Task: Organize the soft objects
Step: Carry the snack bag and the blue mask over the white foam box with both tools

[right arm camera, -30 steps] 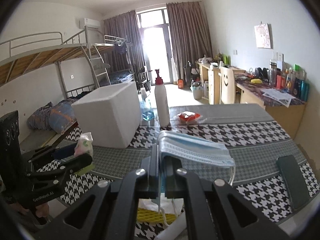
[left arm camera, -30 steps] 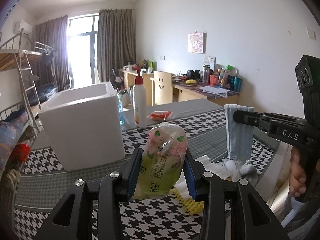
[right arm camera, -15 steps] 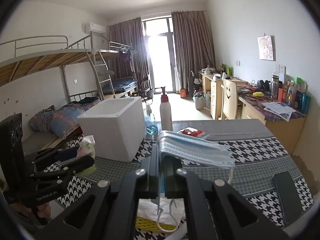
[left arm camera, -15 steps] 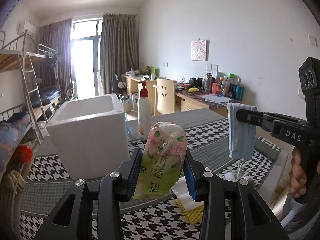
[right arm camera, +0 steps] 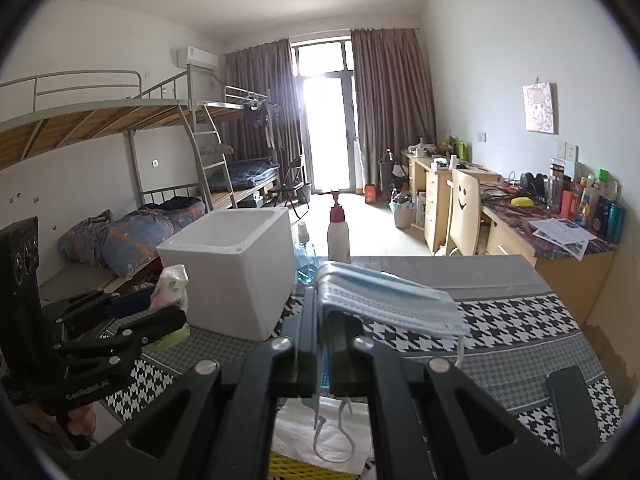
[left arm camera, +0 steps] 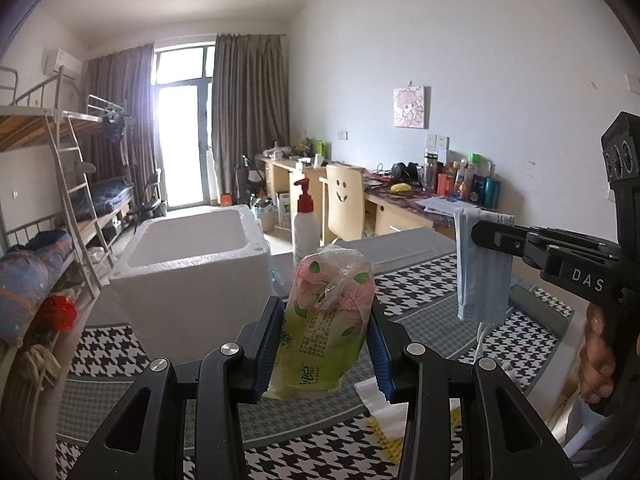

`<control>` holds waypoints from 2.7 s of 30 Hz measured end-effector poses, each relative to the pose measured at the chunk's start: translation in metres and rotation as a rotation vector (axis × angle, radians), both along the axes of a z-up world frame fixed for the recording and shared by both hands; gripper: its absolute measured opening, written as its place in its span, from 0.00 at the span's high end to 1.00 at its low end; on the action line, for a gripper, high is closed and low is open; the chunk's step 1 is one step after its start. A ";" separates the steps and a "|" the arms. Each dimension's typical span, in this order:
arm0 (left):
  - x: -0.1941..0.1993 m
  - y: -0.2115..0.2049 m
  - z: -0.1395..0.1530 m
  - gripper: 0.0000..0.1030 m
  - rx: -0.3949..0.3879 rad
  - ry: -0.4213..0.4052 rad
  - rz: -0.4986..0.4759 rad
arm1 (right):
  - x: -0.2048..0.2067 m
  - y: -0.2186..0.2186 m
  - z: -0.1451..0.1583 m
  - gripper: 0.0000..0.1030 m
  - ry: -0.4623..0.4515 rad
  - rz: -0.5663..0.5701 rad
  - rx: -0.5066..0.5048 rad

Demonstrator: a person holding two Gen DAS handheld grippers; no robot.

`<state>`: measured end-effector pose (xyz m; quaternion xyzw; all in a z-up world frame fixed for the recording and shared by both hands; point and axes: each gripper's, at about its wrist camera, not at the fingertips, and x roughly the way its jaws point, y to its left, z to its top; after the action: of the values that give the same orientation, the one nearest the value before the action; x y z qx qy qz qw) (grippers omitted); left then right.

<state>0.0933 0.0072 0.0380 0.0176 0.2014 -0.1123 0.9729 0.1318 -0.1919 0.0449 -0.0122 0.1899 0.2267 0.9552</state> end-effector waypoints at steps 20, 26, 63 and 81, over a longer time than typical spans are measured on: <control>0.031 0.014 0.016 0.59 0.000 -0.019 0.045 | 0.027 0.023 0.020 0.94 0.000 0.026 0.006; 0.037 0.017 0.021 0.59 -0.006 -0.019 0.050 | 0.035 0.030 0.027 0.94 0.004 0.036 0.008; 0.103 0.051 0.053 0.59 0.036 -0.036 0.213 | 0.080 0.077 0.054 0.94 -0.009 0.104 -0.048; 0.150 0.096 0.030 0.59 0.001 0.102 0.339 | 0.103 0.113 0.060 0.94 -0.008 0.174 -0.085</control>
<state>0.2432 0.1027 0.0682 -0.0216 0.2507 0.0525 0.9664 0.2343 -0.0791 0.1046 -0.0702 0.1936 0.3007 0.9312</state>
